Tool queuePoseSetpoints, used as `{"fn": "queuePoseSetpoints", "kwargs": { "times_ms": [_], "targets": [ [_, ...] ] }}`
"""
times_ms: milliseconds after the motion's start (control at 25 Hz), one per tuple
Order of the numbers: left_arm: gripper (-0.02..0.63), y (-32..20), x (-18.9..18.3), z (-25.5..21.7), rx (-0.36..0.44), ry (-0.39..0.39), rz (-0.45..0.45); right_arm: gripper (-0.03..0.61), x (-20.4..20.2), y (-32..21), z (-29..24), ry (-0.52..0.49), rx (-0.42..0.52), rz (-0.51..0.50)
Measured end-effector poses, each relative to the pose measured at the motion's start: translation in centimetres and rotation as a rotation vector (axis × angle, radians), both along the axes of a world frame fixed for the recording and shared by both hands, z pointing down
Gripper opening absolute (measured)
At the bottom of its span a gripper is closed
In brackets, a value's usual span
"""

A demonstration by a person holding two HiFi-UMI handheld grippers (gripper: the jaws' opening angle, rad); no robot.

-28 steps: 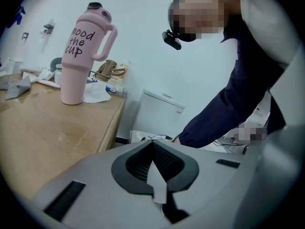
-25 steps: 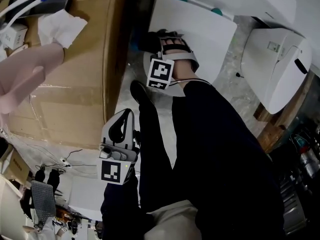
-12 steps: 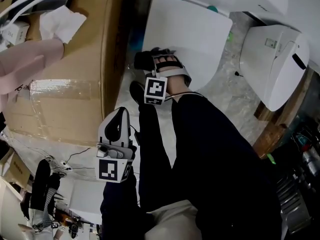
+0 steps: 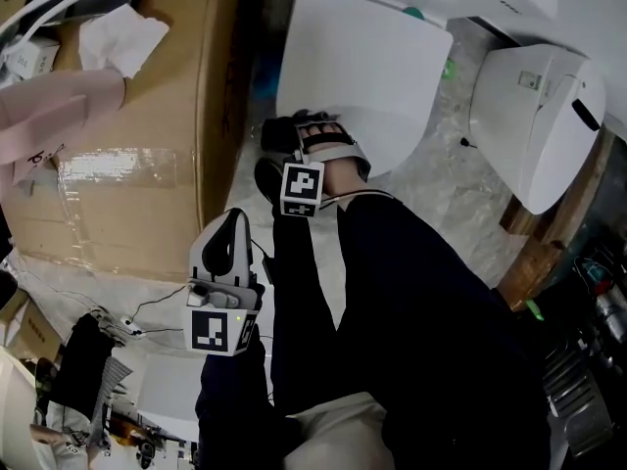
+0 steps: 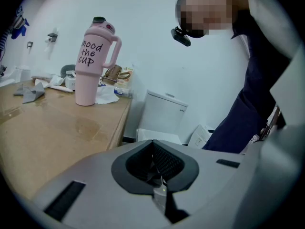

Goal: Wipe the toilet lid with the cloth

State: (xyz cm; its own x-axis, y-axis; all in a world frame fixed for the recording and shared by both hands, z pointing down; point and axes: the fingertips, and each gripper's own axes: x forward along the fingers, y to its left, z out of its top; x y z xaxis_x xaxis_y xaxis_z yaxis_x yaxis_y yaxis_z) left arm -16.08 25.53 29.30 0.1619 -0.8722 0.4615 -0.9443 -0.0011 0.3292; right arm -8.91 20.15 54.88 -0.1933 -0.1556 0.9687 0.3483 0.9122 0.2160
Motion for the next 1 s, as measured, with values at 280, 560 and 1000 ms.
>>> {"fn": "queuePoseSetpoints", "kwargs": {
  "times_ms": [280,560,1000],
  "targets": [
    [0.012,0.2,0.1,-0.4,-0.003,-0.02,-0.01,0.072,0.3,1.8,-0.4,-0.014,-0.144,0.126],
    [0.012,-0.7,0.4,-0.6,0.008,-0.036,-0.023,0.072,-0.2,-1.5,-6.0,-0.272,-0.205,0.475],
    [0.012,-4.1,2.0,-1.8,0.036,-0.048,0.028,0.072,2.2,-7.6,-21.2,-0.735,-0.205,0.806]
  ]
}}
